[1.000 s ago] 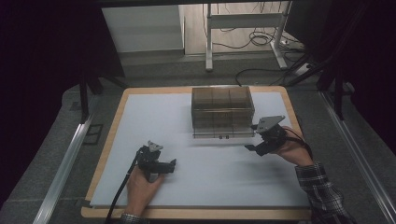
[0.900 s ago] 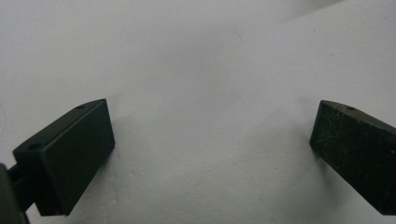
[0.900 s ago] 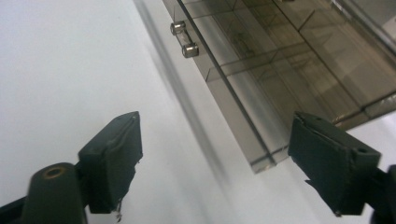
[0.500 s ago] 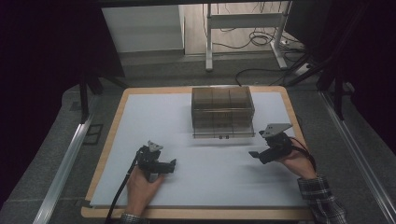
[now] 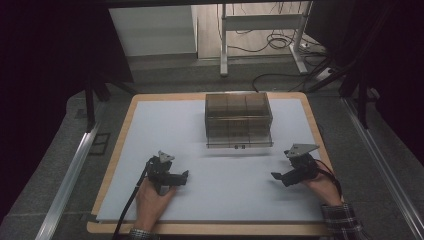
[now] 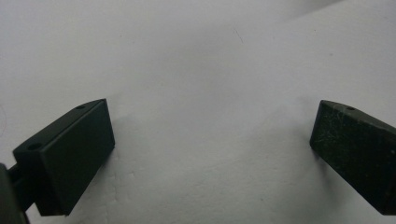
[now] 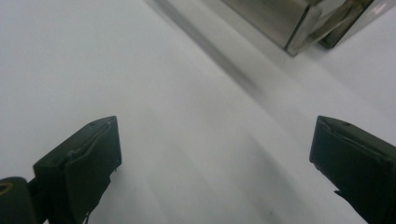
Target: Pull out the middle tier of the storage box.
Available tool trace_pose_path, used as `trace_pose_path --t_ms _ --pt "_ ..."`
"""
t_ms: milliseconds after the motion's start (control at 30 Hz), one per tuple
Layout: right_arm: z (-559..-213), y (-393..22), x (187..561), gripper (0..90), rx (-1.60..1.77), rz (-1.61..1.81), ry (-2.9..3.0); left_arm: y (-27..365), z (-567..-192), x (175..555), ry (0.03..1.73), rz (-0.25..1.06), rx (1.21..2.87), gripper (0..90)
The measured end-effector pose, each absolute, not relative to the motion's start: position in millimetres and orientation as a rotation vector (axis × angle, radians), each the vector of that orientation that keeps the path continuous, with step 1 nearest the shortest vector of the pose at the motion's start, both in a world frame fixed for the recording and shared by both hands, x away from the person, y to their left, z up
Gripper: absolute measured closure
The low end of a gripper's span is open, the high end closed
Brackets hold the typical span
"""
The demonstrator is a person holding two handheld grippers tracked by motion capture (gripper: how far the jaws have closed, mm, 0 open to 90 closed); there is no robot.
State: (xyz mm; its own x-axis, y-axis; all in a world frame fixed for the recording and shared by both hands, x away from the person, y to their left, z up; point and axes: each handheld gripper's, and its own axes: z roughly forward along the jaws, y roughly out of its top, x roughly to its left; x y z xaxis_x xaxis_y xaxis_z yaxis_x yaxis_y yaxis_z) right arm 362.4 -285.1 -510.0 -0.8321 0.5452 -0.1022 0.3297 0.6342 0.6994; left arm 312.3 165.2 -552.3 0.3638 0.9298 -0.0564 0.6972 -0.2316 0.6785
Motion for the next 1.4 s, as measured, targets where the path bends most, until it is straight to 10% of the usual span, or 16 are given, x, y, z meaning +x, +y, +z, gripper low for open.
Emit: trace_pose_path --t_ms 1400 --pt "-532 -293 355 0.0 0.795 1.001 2.565 165 -552 312 1.405 0.483 2.008 0.0"
